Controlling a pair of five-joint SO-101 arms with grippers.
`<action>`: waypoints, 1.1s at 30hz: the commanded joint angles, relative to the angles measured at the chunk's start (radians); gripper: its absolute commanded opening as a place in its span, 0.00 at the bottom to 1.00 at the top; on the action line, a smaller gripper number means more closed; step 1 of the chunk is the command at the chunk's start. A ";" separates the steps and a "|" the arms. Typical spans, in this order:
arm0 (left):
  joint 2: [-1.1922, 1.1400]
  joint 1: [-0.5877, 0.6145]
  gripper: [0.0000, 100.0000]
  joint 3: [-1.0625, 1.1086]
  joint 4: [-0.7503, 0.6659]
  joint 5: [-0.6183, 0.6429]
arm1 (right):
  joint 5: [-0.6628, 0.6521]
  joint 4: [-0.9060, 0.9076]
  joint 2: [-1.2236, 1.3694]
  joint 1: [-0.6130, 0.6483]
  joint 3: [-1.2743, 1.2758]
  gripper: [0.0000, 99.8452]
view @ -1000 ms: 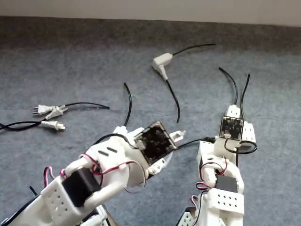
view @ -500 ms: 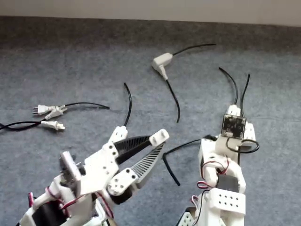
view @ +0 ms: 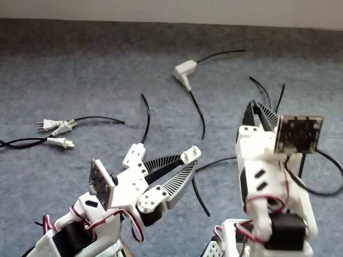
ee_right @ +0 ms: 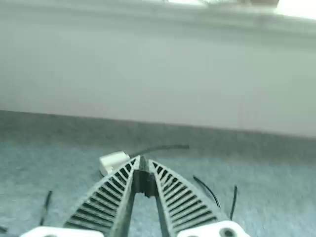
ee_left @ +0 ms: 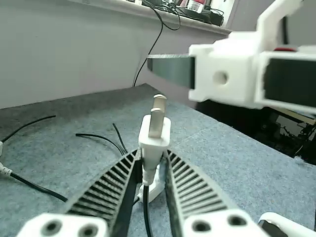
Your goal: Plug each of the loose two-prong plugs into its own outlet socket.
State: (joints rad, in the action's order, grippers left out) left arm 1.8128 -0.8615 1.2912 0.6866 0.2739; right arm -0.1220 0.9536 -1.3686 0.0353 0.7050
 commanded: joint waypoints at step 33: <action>0.008 0.041 0.01 0.024 -0.164 0.011 | -0.064 0.246 0.104 0.599 -0.094 0.01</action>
State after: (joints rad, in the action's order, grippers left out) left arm 1.8098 -0.8355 1.3771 0.5470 0.2816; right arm -0.1741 1.2789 -1.1569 0.7288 0.4657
